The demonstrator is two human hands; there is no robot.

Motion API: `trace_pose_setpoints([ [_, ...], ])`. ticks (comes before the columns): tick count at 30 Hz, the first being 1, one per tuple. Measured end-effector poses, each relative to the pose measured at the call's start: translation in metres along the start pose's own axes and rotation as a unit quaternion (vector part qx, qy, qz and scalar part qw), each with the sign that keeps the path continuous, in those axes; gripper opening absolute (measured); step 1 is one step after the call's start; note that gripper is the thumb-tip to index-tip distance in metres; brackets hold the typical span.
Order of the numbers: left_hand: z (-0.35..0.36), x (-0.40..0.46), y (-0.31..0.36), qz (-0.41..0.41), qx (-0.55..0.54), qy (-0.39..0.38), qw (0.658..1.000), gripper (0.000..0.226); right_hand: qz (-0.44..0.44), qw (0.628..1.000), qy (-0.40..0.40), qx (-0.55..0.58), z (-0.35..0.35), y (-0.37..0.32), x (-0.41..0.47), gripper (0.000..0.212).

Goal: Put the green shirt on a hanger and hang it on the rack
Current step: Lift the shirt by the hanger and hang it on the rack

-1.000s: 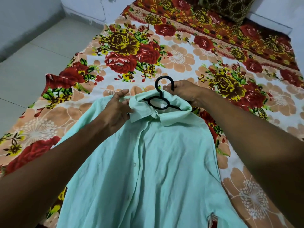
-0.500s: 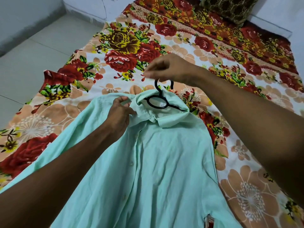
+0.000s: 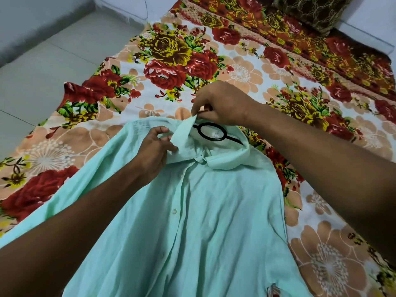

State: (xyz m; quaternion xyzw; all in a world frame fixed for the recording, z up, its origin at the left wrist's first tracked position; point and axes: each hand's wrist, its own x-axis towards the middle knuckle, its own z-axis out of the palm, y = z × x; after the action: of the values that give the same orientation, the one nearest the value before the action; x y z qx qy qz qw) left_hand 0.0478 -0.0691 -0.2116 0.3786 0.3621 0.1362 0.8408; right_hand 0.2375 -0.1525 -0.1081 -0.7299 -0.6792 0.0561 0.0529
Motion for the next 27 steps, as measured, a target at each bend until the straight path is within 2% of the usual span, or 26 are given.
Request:
trace_pose_setpoints([
  [2,-0.006,0.0,-0.002,0.018,0.024,0.036,0.999,0.046,0.007,1.0,-0.003,0.006,-0.002,-0.001,0.001,0.013],
  [4,-0.006,-0.003,-0.006,0.103,0.138,0.063,0.983,0.035,0.005,1.0,-0.002,0.014,-0.003,-0.002,0.002,0.013],
  [5,-0.004,-0.007,-0.007,0.177,0.22,0.072,0.957,0.029,0.004,1.0,0.003,0.02,-0.004,-0.002,0.003,0.013],
  [6,0.001,-0.012,-0.008,0.26,0.3,0.079,0.915,0.027,0.002,1.0,0.007,0.022,-0.005,-0.003,0.003,0.013],
  [8,0.014,-0.018,-0.007,0.395,0.431,0.088,0.806,0.04,-0.001,1.0,0.013,0.016,-0.005,-0.003,0.003,0.013],
  [9,0.021,-0.018,-0.006,0.425,0.478,0.09,0.763,0.048,-0.003,1.0,0.017,0.017,-0.004,-0.003,0.002,0.013],
  [10,0.028,-0.018,-0.003,0.426,0.512,0.097,0.74,0.051,-0.003,1.0,0.02,0.023,-0.004,-0.003,0.001,0.013],
  [11,0.033,-0.016,-0.002,0.409,0.53,0.108,0.735,0.047,-0.001,0.999,0.022,0.036,-0.004,-0.003,0.0,0.014],
  [14,0.037,-0.011,0.004,0.358,0.524,0.132,0.761,0.019,0.048,0.994,0.035,0.095,-0.007,0.0,-0.009,0.03],
  [17,0.029,-0.01,0.008,0.333,0.523,0.111,0.776,0.019,0.164,0.96,0.089,0.209,-0.008,0.01,-0.032,0.042],
  [18,0.027,-0.01,0.01,0.339,0.537,0.099,0.766,0.024,0.208,0.938,0.098,0.258,-0.006,0.011,-0.043,0.043],
  [20,0.027,-0.004,0.014,0.376,0.596,0.085,0.704,0.037,0.273,0.896,0.077,0.341,0.004,0.013,-0.065,0.04],
  [21,0.029,0.0,0.018,0.388,0.627,0.072,0.672,0.046,0.284,0.887,0.058,0.359,0.01,0.01,-0.073,0.038],
  [22,0.032,0.006,0.022,0.384,0.651,0.045,0.654,0.055,0.286,0.889,0.046,0.354,0.017,0.008,-0.079,0.037],
  [24,0.044,0.016,0.029,0.353,0.678,-0.031,0.644,0.06,0.284,0.891,0.061,0.35,0.026,0.007,-0.086,0.034],
  [27,0.058,0.022,0.032,0.348,0.667,-0.096,0.652,0.031,0.312,0.888,0.132,0.31,0.028,-0.004,-0.096,0.048],
])
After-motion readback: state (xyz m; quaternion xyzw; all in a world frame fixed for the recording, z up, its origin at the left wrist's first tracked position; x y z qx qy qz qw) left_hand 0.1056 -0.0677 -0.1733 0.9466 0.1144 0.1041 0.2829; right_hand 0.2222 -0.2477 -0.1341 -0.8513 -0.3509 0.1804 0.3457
